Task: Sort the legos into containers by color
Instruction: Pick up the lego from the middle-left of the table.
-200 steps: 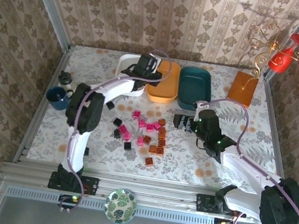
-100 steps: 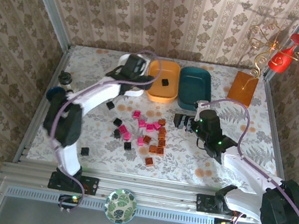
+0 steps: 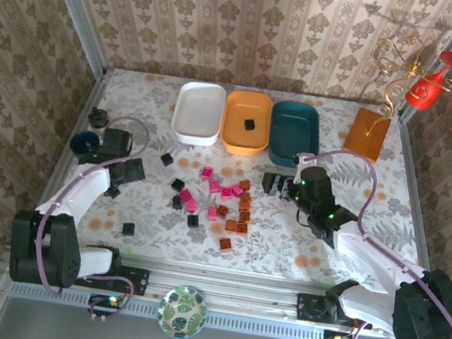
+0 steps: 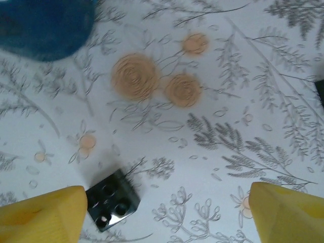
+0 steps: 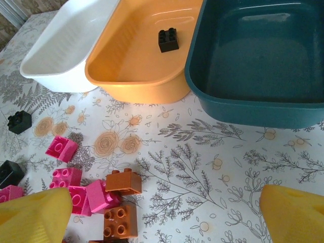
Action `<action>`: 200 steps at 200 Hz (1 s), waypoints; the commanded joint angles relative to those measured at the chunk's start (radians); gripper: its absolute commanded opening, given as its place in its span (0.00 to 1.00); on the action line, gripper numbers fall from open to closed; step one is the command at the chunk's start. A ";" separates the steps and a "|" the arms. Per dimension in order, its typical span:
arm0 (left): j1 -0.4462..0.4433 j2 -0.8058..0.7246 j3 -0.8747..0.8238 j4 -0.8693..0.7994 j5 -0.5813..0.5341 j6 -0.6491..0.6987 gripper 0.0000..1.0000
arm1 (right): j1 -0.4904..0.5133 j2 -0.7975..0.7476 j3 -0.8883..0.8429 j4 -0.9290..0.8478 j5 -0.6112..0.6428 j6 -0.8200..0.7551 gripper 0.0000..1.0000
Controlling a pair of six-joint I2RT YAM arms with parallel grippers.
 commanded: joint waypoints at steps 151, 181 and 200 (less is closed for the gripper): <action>0.147 0.258 0.018 0.006 0.097 -0.054 0.58 | -0.007 -0.011 -0.023 0.038 -0.015 0.037 0.98; 0.146 0.289 0.040 0.025 0.104 -0.046 0.48 | -0.006 -0.014 -0.023 0.037 -0.014 0.035 0.98; 0.135 0.291 0.049 0.044 0.110 -0.048 0.42 | -0.007 -0.016 -0.023 0.035 -0.012 0.034 0.98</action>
